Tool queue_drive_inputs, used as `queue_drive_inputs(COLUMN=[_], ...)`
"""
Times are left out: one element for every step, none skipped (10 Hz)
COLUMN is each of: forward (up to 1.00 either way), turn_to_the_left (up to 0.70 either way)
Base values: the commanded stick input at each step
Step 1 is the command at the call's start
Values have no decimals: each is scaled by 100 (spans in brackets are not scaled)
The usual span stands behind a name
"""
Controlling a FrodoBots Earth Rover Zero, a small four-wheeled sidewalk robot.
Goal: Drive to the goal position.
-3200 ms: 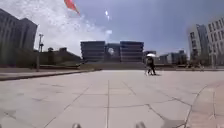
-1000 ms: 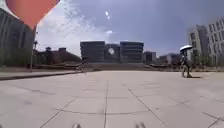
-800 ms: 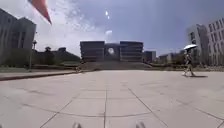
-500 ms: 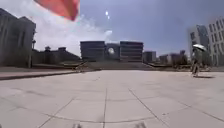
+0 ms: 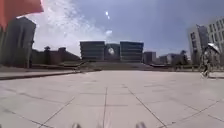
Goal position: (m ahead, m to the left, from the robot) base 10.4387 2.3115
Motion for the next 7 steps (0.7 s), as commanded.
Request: queue_drive_inputs(forward=[45,45,45,45,45,45,45], turn_to_the_left=[3,3,3,3,3,3,3])
